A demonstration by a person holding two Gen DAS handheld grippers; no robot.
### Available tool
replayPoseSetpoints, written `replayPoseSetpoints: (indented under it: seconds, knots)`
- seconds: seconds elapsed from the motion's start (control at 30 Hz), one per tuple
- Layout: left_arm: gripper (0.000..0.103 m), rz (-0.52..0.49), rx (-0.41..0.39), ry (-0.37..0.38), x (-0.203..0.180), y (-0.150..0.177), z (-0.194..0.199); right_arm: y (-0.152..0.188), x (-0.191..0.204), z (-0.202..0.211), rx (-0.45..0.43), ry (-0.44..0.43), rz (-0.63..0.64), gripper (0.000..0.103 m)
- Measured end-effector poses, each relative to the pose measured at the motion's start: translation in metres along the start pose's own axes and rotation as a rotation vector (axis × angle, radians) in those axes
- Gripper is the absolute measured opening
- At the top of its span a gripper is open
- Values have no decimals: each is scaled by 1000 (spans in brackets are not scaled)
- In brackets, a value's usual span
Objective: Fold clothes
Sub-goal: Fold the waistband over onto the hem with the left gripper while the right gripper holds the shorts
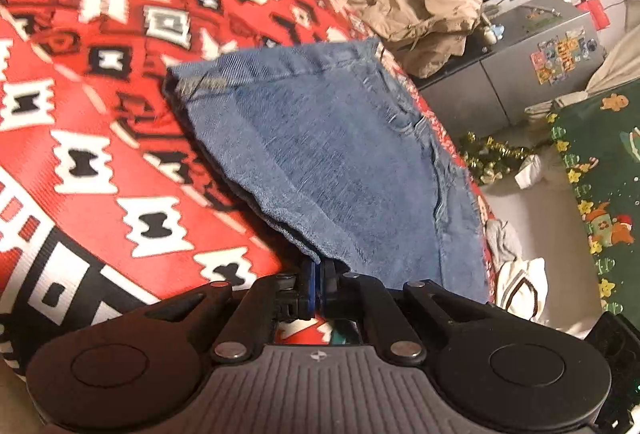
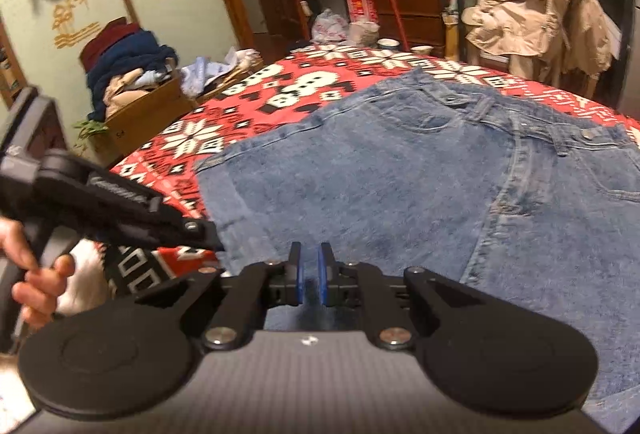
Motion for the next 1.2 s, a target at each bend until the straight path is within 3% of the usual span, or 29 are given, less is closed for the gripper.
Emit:
replayPoseSetpoints:
  seconds: [0.3, 0.6, 0.7, 0.8, 1.0, 1.2]
  knots:
    - [2, -55, -27, -53, 4, -6, 24, 9, 26, -26, 75, -44, 61, 8]
    - [4, -196, -129, -100, -2, -33, 39, 10, 34, -27, 69, -54, 63, 8]
    - [4, -258, -129, -102, -6, -42, 33, 3, 35, -33, 57, -47, 62, 8]
    - [4, -293, -132, -157, 1, -52, 24, -4, 36, -40, 45, -40, 61, 8]
    - [2, -234, -167, -154, 21, -73, 27, 3, 53, -51, 51, -50, 85, 9]
    - [2, -262, -168, -138, 22, -77, 28, 6, 47, -42, 68, -84, 47, 8]
Point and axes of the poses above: each gripper's, at about its wrist camera, not at the fingertips, and z roughly against the way its jaws point, x to its left, y to its underside, the point moved 4 cm from there along -z, roughly the way its jaws point, and after that the axes turned 6 degrees about z, right-handed, at the moved point
